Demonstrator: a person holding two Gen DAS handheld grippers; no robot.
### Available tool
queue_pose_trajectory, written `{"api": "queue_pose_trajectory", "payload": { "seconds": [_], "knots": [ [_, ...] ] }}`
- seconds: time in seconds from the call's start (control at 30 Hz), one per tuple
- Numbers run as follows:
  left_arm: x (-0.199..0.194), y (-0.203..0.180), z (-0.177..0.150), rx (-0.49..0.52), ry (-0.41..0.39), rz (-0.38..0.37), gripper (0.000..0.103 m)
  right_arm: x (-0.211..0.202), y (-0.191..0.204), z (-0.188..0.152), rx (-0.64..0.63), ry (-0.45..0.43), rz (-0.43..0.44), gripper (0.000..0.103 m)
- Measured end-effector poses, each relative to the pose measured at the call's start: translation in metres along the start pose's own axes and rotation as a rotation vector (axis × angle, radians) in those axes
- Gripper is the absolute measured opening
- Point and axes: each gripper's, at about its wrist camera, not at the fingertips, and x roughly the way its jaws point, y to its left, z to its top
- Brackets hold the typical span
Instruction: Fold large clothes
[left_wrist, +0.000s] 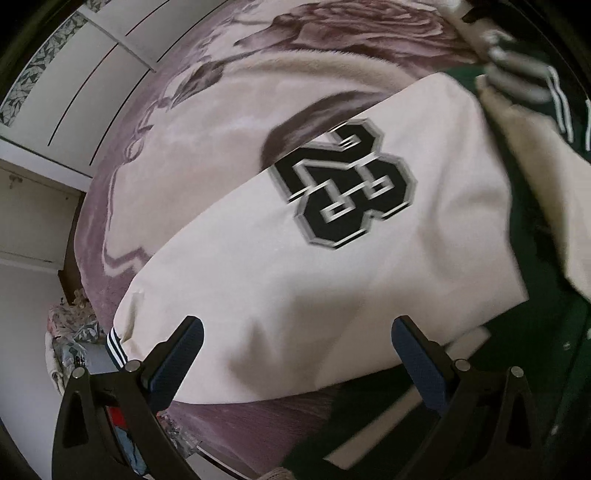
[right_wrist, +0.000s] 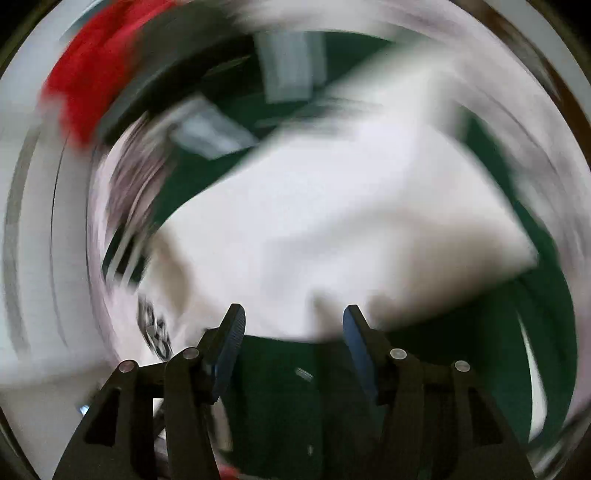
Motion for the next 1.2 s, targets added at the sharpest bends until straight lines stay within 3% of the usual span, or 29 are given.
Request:
{"api": "queue_pose_trajectory", "payload": {
  "seconds": [0.13, 0.17, 0.2, 0.23, 0.33, 0.4, 0.47, 0.6, 0.67, 0.77, 0.9, 0.97, 1.0, 1.03, 1.1, 1.13, 1.2],
  "knots": [
    [-0.022, -0.032, 0.015, 0.028, -0.043, 0.001, 0.103, -0.009, -0.102, 0.021, 0.265, -0.011, 0.111, 0.056],
    [-0.026, -0.043, 0.019, 0.038, -0.053, 0.006, 0.103, -0.006, -0.118, 0.029, 0.282, -0.033, 0.159, 0.049],
    [-0.027, -0.048, 0.022, 0.039, -0.049, 0.005, 0.103, -0.003, -0.124, 0.033, 0.292, -0.054, 0.176, 0.019],
    [-0.026, -0.052, 0.024, 0.033, -0.039, 0.004, 0.103, -0.003, -0.133, 0.041, 0.304, -0.089, 0.176, 0.006],
    [-0.023, -0.05, 0.027, -0.039, 0.0, -0.003, 0.103, -0.022, -0.155, 0.058, 0.303, -0.185, 0.055, 0.006],
    [-0.021, -0.038, 0.023, -0.093, 0.006, -0.002, 0.103, -0.03, -0.175, 0.066, 0.31, -0.182, 0.006, 0.006],
    [-0.018, -0.019, 0.013, -0.156, 0.024, -0.018, 0.103, -0.032, -0.178, 0.069, 0.278, -0.106, 0.007, 0.011],
    [-0.003, 0.03, -0.022, -0.319, 0.088, -0.097, 0.103, -0.054, -0.145, 0.051, 0.103, -0.022, -0.038, 0.046],
    [0.009, 0.061, -0.04, -0.415, 0.115, -0.148, 0.103, -0.06, -0.123, 0.035, 0.032, -0.011, -0.012, 0.049],
    [0.035, 0.111, -0.07, -0.607, 0.147, -0.275, 0.103, -0.044, -0.089, 0.006, -0.041, 0.021, 0.026, 0.054],
    [0.078, 0.173, -0.099, -0.902, 0.09, -0.46, 0.102, 0.002, -0.037, -0.019, -0.1, 0.071, 0.042, 0.056],
    [0.101, 0.194, -0.105, -1.011, 0.071, -0.524, 0.083, 0.02, -0.014, -0.025, -0.13, 0.069, 0.031, 0.056],
    [0.111, 0.206, -0.107, -1.068, 0.049, -0.556, 0.081, 0.028, -0.002, -0.03, -0.143, 0.062, 0.024, 0.056],
    [0.118, 0.216, -0.108, -1.112, 0.02, -0.582, 0.072, 0.035, 0.009, -0.034, -0.158, 0.057, 0.015, 0.056],
    [0.122, 0.233, -0.106, -1.158, -0.025, -0.575, 0.036, 0.059, 0.043, -0.036, -0.173, 0.053, 0.004, 0.056],
    [0.123, 0.243, -0.104, -1.169, -0.042, -0.561, 0.003, 0.064, 0.055, -0.041, -0.184, 0.051, -0.007, 0.056],
    [0.125, 0.261, -0.1, -1.188, -0.095, -0.576, 0.001, 0.076, 0.08, -0.048, -0.205, 0.049, -0.023, 0.056]
  ]
}}
